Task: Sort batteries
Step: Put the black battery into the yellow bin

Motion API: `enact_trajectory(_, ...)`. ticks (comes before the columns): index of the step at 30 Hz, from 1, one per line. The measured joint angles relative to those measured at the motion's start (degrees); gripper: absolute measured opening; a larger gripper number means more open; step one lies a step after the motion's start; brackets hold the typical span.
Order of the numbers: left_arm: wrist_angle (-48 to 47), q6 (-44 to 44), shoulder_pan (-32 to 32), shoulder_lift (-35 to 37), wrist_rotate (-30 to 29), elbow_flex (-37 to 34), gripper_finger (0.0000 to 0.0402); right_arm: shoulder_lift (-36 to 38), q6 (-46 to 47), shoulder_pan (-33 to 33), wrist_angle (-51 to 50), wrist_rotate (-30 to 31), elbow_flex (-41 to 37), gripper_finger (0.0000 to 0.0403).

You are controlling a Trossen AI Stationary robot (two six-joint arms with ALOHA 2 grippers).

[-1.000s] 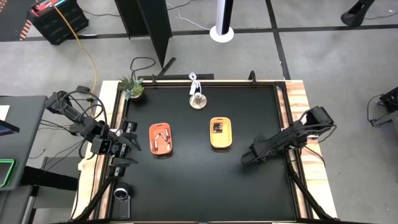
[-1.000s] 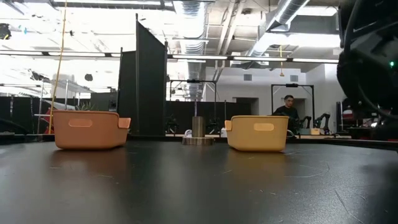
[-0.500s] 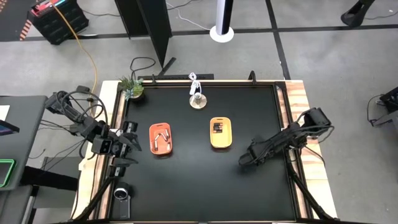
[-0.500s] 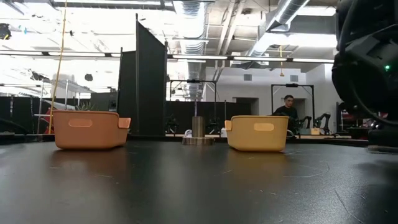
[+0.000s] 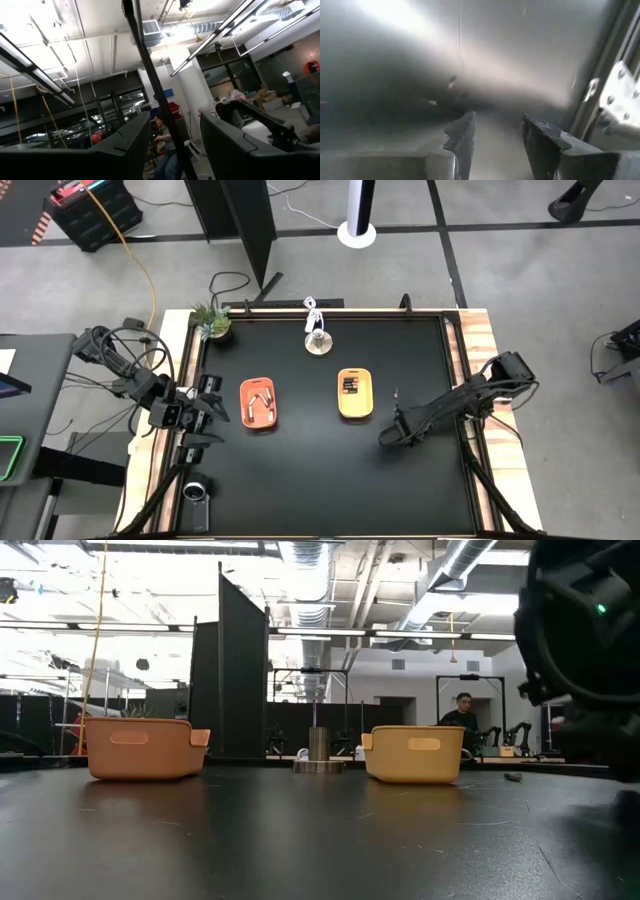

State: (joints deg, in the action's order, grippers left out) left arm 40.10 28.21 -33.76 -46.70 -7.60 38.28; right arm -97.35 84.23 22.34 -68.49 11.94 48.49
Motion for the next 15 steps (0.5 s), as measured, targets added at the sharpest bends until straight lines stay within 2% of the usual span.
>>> enact_trajectory(7, -0.76, 0.02, 0.00, -0.01, -3.22, 0.00, 0.0169, 7.33, -2.57, -3.96, 0.29, 5.70, 2.30, 0.0177)
enact_trajectory(11, -1.37, -0.05, -0.02, 0.00, -3.62, 0.00, 0.0169, 13.25, -3.08, -9.67, 5.78, 9.49, 2.04, 0.0177)
enact_trajectory(15, -2.62, -0.26, -0.02, 0.00, -4.78, 0.00, 0.0169, 16.07, -9.99, -16.12, 14.17, 10.34, 1.42, 0.0177)
